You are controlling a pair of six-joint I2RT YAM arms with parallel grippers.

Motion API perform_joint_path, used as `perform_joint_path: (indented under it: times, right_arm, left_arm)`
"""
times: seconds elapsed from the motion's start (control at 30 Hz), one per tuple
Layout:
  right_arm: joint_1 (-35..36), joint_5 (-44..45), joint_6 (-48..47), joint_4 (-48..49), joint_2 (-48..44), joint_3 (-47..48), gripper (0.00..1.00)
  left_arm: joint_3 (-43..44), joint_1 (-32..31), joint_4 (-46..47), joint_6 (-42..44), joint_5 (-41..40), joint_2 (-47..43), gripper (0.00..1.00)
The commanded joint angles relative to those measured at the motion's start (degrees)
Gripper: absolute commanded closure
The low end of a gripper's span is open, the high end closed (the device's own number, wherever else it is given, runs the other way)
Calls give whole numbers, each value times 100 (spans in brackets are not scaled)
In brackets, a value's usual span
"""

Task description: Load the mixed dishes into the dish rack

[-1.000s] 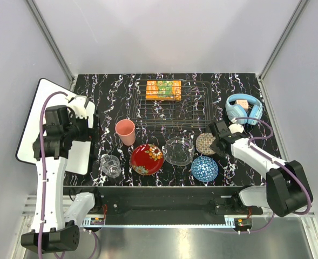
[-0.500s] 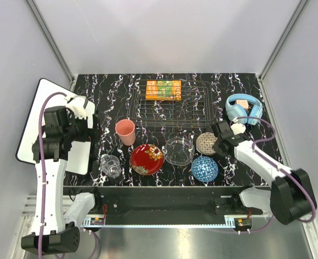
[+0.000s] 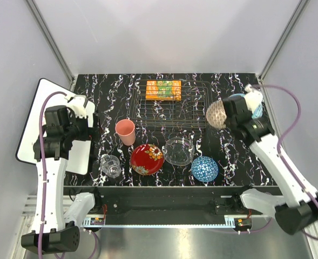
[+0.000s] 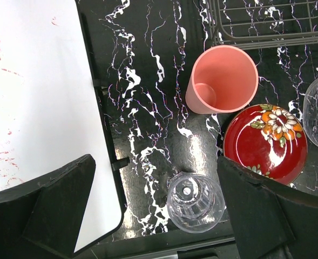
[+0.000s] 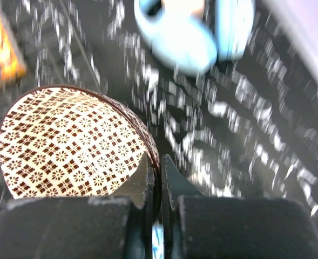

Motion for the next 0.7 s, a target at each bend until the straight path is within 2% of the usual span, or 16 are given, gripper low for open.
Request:
perform_joint_path:
  times: [0.0, 0.07, 0.1, 0.2, 0.5, 0.67]
  right_arm:
    - [334, 2029, -567, 146, 1288, 1008, 100]
    - [483, 2629, -918, 155, 1773, 1552, 100]
    - [527, 3197, -1015, 155, 2246, 1745, 100]
    - [580, 3860, -1236, 146, 3055, 2457, 100]
    - [799, 4723, -2246, 506, 4893, 4426, 100]
    - [958, 4759, -3388, 1488, 5563, 4683, 100]
  left_arm:
    - [51, -5, 230, 39, -18, -78, 1]
    - [68, -14, 160, 118, -106, -130, 1]
    - [60, -14, 142, 145, -132, -139, 1]
    - [16, -14, 124, 180, -168, -175, 1]
    - [-204, -14, 168, 206, -115, -227, 1]
    - [-300, -5, 247, 268, -185, -227, 1]
